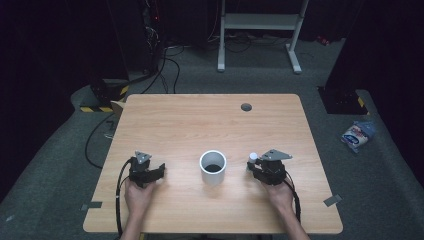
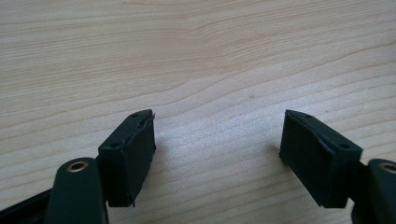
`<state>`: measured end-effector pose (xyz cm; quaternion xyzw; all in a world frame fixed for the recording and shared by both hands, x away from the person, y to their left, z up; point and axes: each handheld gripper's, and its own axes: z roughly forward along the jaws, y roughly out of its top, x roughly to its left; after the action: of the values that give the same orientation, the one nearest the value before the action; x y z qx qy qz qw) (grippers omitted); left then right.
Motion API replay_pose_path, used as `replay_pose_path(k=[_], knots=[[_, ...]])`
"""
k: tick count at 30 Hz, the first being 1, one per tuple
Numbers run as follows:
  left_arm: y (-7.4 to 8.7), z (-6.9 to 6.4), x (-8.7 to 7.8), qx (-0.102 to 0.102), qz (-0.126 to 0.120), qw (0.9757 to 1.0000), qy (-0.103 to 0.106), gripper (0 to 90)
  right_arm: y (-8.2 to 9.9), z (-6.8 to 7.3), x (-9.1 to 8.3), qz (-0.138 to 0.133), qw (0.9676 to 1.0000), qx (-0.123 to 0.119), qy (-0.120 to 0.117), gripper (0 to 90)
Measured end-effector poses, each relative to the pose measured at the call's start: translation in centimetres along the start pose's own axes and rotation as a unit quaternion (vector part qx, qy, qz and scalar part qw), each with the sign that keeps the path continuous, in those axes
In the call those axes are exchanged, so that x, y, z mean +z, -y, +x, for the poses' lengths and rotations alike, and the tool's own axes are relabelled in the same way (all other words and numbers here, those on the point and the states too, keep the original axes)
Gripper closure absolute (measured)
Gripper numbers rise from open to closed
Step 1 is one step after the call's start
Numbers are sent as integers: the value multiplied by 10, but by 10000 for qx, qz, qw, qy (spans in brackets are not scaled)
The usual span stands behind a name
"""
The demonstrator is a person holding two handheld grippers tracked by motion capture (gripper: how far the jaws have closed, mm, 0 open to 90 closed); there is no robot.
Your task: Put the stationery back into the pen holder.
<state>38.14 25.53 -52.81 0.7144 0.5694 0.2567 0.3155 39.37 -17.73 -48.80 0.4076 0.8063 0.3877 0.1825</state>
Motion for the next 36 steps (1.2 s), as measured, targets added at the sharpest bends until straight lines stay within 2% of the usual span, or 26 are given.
replay_pose_path(k=[24, 36], knots=[[0, 0, 0, 0, 0, 10000, -1, 265, -5, -1, -12, -54, 9999, -1, -159, 652], [0, 0, 0, 1, 0, 10000, -1, 265, -18, 4, -24, -200, 9990, -122, -391, 652]])
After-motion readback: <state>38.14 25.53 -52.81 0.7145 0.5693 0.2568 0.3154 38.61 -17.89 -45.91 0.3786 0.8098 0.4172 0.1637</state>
